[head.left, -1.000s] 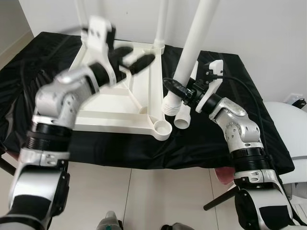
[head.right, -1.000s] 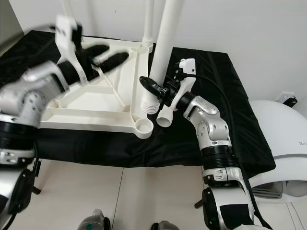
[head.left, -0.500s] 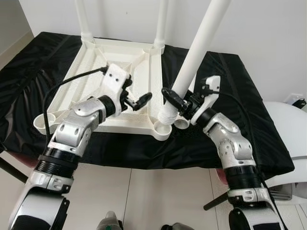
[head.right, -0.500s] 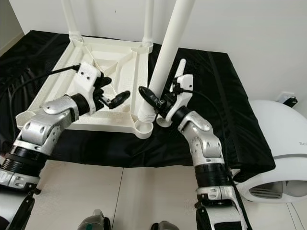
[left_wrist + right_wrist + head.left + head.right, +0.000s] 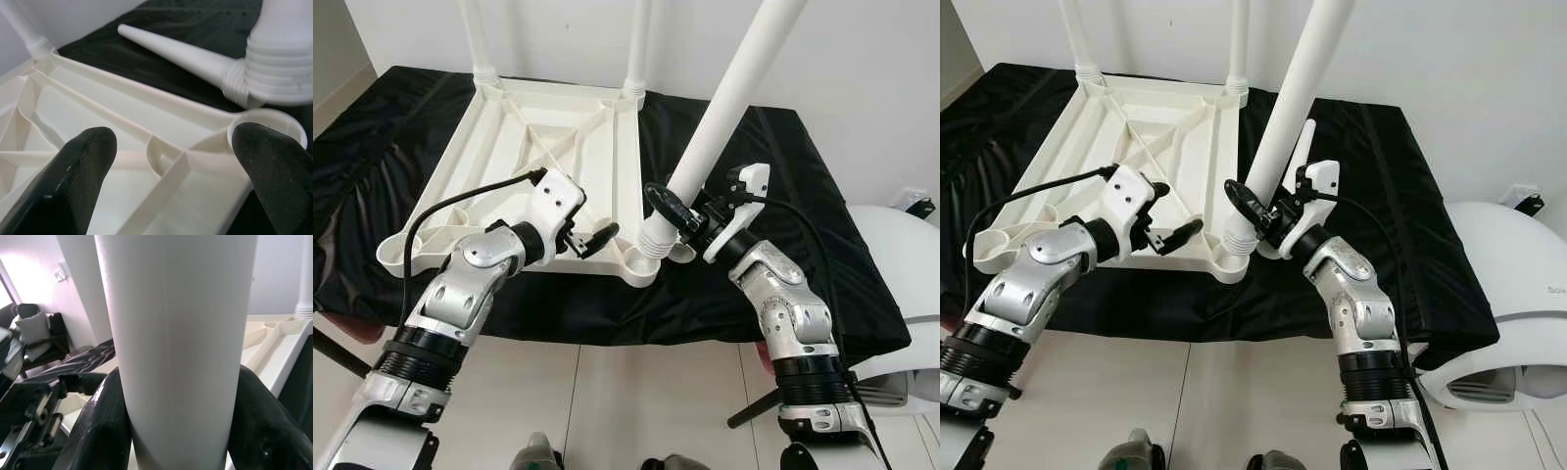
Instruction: Building children table
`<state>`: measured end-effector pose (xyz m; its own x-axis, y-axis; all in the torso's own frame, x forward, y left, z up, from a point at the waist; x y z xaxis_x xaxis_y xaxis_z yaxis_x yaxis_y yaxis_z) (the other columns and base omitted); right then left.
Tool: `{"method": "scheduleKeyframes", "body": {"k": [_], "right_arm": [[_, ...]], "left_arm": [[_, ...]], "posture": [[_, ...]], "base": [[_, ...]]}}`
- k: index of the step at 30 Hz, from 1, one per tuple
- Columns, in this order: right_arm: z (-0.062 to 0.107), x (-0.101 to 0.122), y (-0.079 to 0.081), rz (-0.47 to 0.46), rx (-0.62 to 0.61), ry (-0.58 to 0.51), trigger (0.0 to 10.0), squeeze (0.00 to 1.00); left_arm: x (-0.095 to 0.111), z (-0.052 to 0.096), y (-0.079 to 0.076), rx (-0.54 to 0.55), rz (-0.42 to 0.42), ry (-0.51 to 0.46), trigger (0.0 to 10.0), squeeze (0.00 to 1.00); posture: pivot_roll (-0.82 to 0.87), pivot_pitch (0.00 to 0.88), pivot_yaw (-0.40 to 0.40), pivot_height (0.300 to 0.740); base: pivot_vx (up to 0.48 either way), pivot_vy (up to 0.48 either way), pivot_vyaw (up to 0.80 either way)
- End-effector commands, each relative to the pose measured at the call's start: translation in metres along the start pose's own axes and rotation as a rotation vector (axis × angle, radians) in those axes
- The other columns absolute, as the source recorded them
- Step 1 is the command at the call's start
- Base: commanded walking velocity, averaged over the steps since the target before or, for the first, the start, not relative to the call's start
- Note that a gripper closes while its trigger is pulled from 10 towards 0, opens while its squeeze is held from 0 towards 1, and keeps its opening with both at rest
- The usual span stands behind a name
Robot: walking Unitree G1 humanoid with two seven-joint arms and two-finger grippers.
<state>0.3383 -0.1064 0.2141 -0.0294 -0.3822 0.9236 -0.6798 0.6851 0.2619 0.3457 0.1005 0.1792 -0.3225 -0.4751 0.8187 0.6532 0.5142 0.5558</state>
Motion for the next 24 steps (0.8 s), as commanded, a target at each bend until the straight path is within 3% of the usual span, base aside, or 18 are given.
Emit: {"method": "scheduleKeyframes", "body": {"k": [1,9,15,18,24], "right_arm": [[0.002,0.006,-0.001,0.005,-0.009,-0.018,10.0,0.0],[0.003,0.01,-0.001,0.025,0.0,-0.011,10.0,0.0],[0.003,0.011,-0.001,0.035,0.002,-0.008,10.0,0.0],[0.002,0.011,-0.001,0.037,0.012,-0.001,10.0,0.0],[0.0,0.011,-0.001,0.042,0.021,0.007,10.0,0.0]], "left_arm": [[-0.007,0.0,-0.009,-0.048,-0.033,0.029,10.0,0.0],[-0.025,-0.006,-0.029,-0.152,-0.163,0.1,10.0,0.0],[-0.032,-0.011,-0.036,-0.185,-0.147,0.127,10.0,0.0],[-0.036,-0.014,-0.049,-0.245,-0.141,0.136,10.0,0.0],[-0.041,-0.018,-0.052,-0.26,-0.11,0.149,10.0,0.0]], "posture": [[0.04,0.051,-0.031,0.74],[0.04,0.04,-0.034,0.74],[0.04,0.035,-0.039,0.74],[0.04,0.03,-0.046,0.74],[0.05,0.025,-0.056,0.74]], "base": [[0.0,0.0,0.0],[0.0,0.0,0.0],[0.0,0.0,0.0],[0.0,0.0,0.0],[0.0,0.0,0.0]]}}
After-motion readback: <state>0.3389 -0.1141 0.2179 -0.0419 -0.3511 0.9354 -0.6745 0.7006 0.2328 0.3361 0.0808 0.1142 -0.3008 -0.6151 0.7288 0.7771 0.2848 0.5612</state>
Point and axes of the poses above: a point about 5 cm out from each wrist's last joint towards the gripper, its own z axis pointing back from the gripper into the wrist, its own x axis along the axis of the wrist's last joint, y = z × x, the point moved 3 cm from there along -z, pointing out of the wrist towards the gripper, and after that the axes turned 10 degrees about -z, right-handed, at the moved point
